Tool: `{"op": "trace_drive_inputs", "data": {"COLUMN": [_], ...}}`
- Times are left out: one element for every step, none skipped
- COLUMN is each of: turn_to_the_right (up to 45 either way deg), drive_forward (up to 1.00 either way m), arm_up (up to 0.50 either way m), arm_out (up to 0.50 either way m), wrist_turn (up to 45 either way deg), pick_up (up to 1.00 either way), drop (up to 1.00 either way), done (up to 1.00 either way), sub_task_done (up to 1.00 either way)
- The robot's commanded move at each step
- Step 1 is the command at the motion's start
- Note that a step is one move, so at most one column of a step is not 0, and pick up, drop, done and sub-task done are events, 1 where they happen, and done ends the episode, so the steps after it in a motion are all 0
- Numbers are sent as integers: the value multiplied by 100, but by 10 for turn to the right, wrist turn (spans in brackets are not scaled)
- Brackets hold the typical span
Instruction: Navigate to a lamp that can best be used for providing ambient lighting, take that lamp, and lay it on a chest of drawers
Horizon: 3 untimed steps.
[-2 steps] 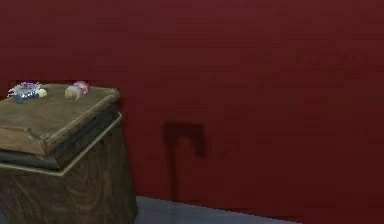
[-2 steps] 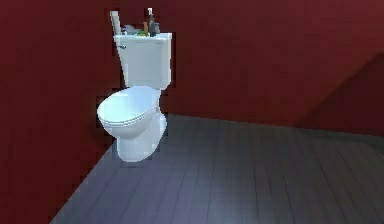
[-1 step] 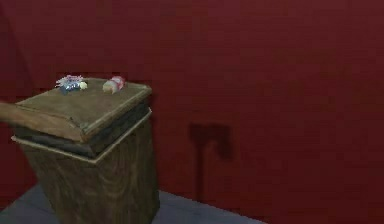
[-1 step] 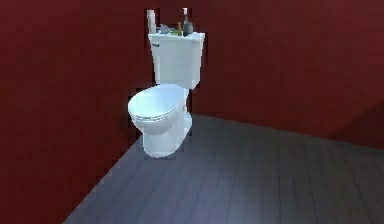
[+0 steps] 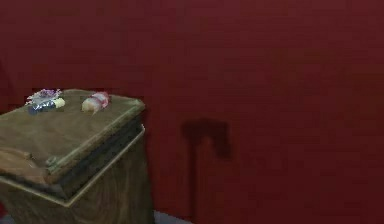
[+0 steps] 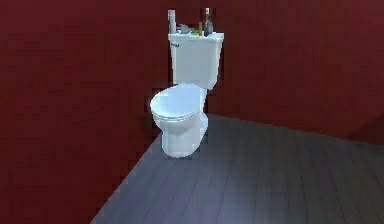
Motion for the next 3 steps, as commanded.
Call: {"op": "trace_drive_inputs", "data": {"turn_to_the_right": [-450, -450, -360], "drive_forward": [0, 0, 0], "arm_up": [0, 0, 0], "arm_out": [0, 0, 0], "wrist_turn": [0, 0, 0], "pick_up": [0, 0, 0], "drop": [0, 0, 0], "done": [0, 0, 0], "sub_task_done": [0, 0, 0]}}
